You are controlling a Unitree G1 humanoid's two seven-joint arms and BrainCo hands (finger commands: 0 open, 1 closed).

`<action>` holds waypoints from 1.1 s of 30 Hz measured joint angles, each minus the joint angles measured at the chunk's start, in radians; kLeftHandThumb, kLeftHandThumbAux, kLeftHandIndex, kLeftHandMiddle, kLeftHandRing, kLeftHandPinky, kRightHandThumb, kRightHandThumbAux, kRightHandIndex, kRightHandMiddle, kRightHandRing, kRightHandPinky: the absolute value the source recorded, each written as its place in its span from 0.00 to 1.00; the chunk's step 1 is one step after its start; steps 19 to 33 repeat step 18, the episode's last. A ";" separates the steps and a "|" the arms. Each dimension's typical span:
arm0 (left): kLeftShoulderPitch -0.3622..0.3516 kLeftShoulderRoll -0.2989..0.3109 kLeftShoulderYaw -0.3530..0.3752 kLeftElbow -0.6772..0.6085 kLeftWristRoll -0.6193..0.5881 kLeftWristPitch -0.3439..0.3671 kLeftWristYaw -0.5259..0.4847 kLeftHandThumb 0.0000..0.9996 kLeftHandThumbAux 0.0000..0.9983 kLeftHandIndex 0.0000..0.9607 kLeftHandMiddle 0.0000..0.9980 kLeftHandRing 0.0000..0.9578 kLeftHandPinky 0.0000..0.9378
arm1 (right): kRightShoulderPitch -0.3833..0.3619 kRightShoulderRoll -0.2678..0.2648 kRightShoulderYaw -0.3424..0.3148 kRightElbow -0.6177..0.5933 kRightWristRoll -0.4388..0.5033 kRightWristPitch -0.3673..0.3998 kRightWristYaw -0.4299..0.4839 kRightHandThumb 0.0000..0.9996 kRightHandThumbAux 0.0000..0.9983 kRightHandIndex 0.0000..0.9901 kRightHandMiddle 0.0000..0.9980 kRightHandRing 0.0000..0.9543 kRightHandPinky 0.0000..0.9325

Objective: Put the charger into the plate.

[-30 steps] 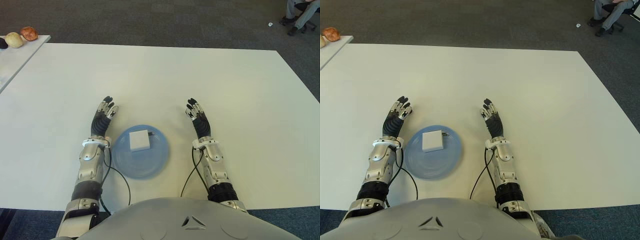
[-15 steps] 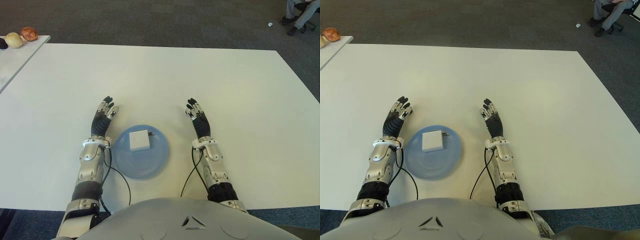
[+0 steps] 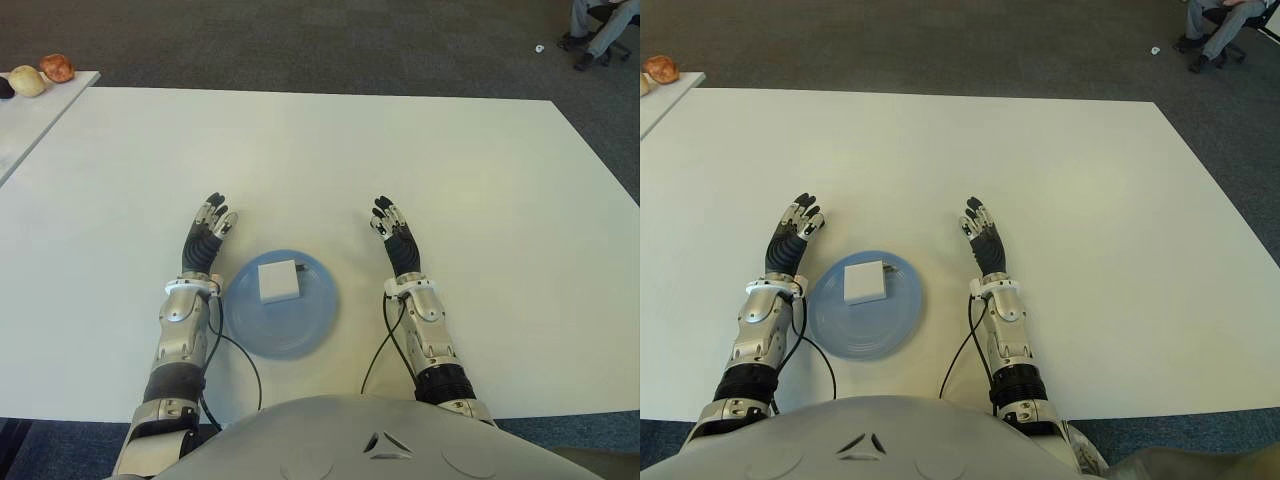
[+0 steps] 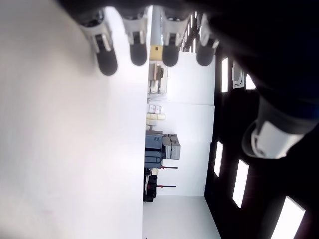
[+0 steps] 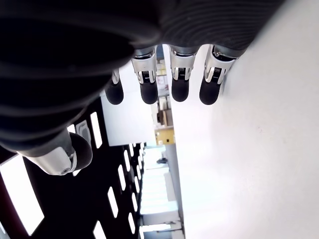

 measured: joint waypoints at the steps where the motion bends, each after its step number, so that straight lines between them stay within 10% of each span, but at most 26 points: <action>1: 0.000 0.000 0.000 0.000 0.000 0.000 0.000 0.00 0.54 0.00 0.04 0.01 0.02 | 0.000 0.000 0.000 0.001 0.000 -0.001 0.001 0.00 0.49 0.05 0.05 0.04 0.07; 33: 0.000 -0.001 0.001 0.003 0.000 -0.004 -0.002 0.00 0.55 0.00 0.04 0.02 0.02 | -0.002 0.000 -0.001 0.013 0.001 -0.016 0.007 0.00 0.50 0.04 0.05 0.04 0.06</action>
